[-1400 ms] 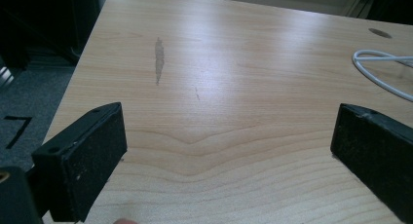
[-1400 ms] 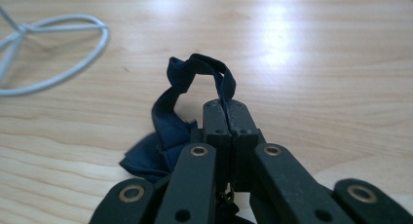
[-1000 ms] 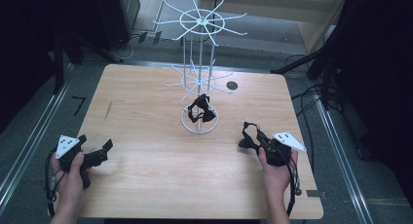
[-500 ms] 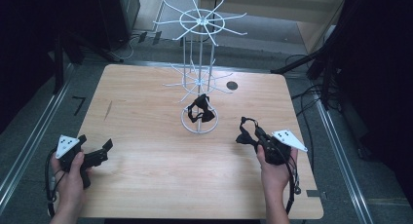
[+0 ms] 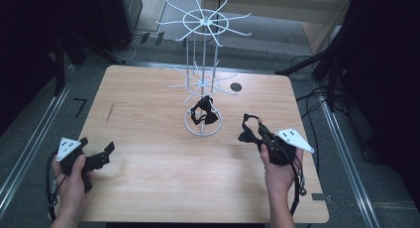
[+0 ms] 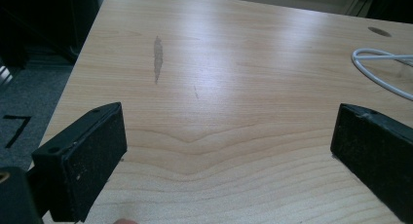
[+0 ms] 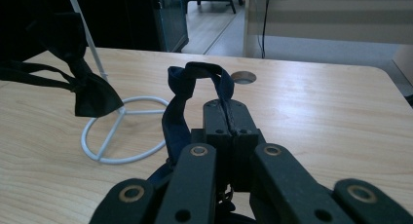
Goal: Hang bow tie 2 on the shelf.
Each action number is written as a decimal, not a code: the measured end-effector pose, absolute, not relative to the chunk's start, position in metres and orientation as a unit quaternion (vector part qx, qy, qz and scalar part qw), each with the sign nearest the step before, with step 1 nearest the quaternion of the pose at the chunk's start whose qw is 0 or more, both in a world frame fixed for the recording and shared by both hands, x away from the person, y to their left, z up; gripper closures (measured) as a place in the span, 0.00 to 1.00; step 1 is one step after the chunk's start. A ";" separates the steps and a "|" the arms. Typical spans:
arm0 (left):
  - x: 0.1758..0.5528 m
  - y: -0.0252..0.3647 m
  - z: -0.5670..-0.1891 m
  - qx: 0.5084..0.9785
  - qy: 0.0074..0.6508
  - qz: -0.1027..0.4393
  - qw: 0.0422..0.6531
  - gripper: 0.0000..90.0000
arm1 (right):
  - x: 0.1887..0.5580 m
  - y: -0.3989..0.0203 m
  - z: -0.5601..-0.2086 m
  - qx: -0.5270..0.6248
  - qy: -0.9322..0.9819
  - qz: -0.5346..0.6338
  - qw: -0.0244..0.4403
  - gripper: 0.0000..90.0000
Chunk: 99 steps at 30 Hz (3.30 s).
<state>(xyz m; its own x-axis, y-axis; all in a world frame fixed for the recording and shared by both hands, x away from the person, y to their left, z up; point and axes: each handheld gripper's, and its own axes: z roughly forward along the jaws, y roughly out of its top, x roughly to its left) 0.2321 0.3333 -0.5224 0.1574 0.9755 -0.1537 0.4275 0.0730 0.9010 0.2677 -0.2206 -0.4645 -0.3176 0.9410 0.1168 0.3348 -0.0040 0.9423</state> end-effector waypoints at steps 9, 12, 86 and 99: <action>0.232 0.333 -0.522 0.610 0.574 0.302 0.454 0.00 | 0.269 -0.215 -0.453 0.491 0.637 0.510 0.305 1.00; 0.232 0.333 -0.522 0.610 0.575 0.302 0.454 0.00 | 0.269 -0.214 -0.448 0.486 0.637 0.513 0.309 1.00; 0.232 0.333 -0.523 0.609 0.575 0.300 0.456 0.00 | 0.286 -0.176 -0.385 0.420 0.654 0.540 0.323 1.00; 0.232 0.333 -0.523 0.609 0.575 0.300 0.456 0.00 | 0.302 -0.170 -0.386 0.425 0.656 0.536 0.319 1.00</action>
